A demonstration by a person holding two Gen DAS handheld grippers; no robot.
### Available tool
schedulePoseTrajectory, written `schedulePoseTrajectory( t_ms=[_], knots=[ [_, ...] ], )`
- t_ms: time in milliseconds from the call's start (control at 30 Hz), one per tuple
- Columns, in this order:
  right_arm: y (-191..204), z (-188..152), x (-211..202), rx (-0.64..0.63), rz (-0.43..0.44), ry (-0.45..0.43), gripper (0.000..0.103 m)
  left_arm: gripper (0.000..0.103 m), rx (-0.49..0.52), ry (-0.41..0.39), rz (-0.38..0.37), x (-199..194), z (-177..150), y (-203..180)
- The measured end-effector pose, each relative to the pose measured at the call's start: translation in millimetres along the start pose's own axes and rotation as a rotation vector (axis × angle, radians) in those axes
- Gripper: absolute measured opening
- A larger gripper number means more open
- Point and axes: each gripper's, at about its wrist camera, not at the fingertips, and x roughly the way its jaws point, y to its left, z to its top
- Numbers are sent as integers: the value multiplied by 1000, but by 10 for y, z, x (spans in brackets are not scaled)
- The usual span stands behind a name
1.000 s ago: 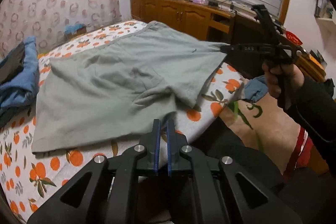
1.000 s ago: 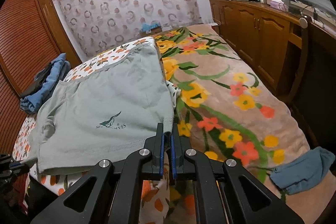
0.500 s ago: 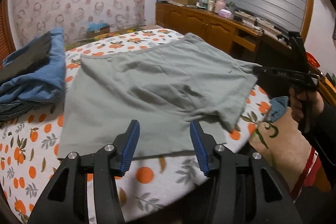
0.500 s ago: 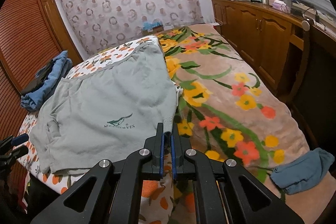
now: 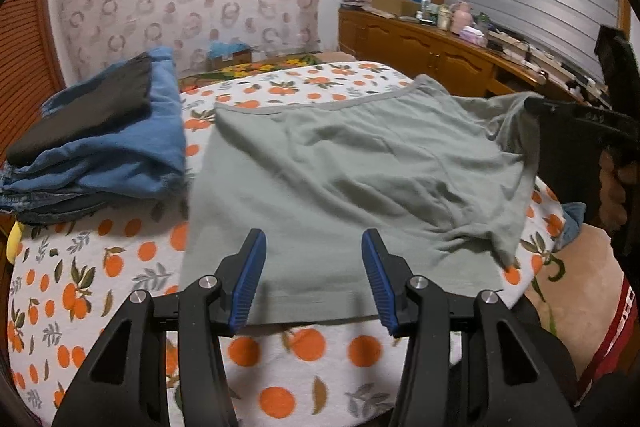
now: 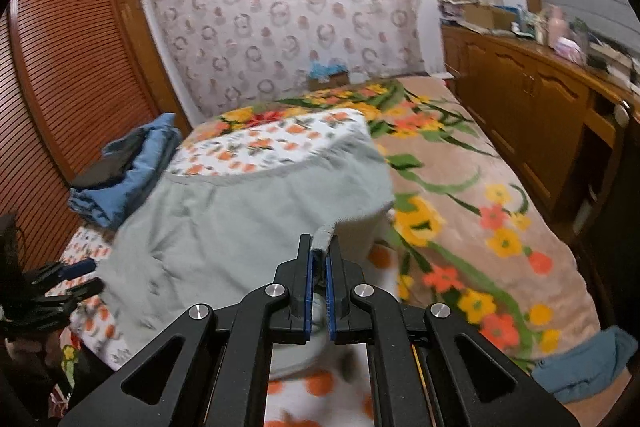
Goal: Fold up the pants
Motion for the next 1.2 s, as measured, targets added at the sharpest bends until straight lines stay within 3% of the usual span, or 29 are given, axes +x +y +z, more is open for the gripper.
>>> schedulePoseTrajectory(
  t_ms=[300, 500, 733, 967, 1100, 1200],
  knots=[
    [640, 224, 172, -114, 117, -15, 5, 51, -68, -30, 31, -94, -45, 363],
    [1211, 372, 325, -208, 241, -10, 5, 51, -139, -60, 68, -218, -81, 719],
    [1835, 302, 571, -305, 400, 58, 5, 51, -213, -81, 124, -347, -176, 1126],
    [1722, 18, 1021, -306, 415, 184, 6, 51, -239, -73, 128, -338, -257, 1254],
    [1535, 6, 1091, -312, 367, 195, 24, 51, -219, -83, 98, -341, -214, 1153],
    [1288, 29, 1048, -292, 344, 181, 31, 51, -190, -84, 69, -336, -169, 1005]
  ],
)
